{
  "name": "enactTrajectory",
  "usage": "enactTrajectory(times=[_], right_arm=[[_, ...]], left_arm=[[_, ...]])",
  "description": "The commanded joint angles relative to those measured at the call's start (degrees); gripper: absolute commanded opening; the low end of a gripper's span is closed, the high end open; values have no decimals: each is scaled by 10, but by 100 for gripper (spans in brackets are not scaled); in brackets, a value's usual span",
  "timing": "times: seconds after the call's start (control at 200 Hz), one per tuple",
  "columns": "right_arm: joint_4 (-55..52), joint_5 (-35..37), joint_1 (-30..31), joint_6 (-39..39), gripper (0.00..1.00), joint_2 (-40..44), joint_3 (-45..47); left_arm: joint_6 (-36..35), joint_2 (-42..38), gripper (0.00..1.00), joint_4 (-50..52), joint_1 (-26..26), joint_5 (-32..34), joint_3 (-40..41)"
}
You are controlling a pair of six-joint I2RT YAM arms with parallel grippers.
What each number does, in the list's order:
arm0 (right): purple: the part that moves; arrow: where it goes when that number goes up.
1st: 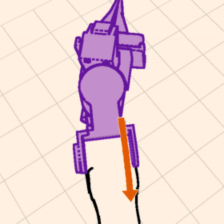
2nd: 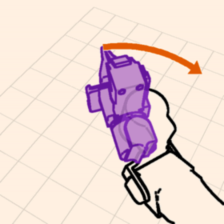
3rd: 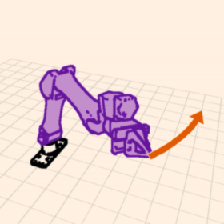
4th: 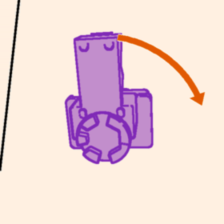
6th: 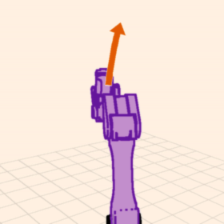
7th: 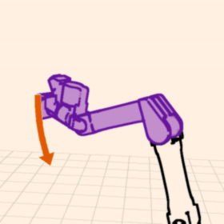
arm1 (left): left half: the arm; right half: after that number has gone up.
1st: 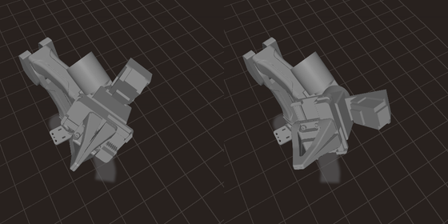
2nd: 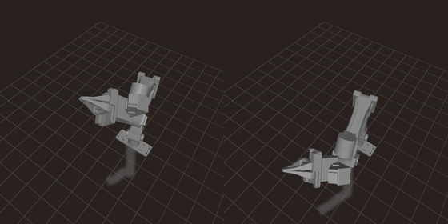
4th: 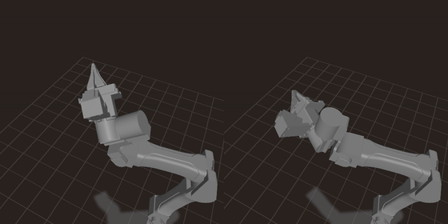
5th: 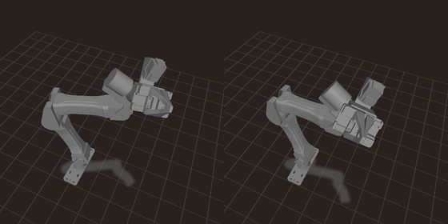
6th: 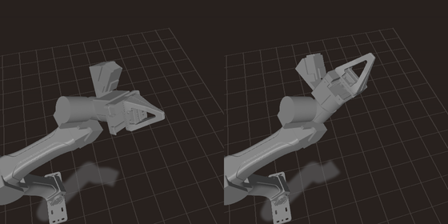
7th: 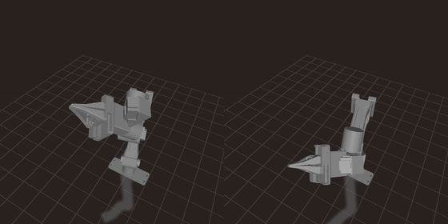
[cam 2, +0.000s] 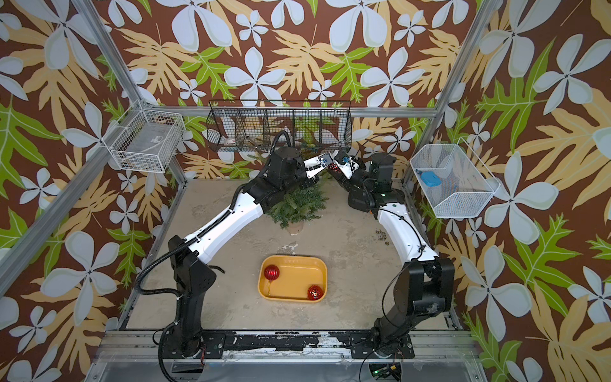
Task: Decorate the small christmas tree with ornaments
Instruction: Hang an ornament on the christmas tree.
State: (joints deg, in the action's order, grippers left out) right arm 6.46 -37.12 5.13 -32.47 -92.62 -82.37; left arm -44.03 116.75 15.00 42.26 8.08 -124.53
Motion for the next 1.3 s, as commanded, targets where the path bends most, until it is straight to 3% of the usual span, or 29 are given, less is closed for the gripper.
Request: enactTrajectory(times=[0.0,1.296], right_arm=[[21,14,1,-17,19,1,1],[0,-46,8,-9,19,-38,-64]], left_arm=[[-4,-9,0,-22,1,16,-1],[-7,25,0,-36,0,44,-13]])
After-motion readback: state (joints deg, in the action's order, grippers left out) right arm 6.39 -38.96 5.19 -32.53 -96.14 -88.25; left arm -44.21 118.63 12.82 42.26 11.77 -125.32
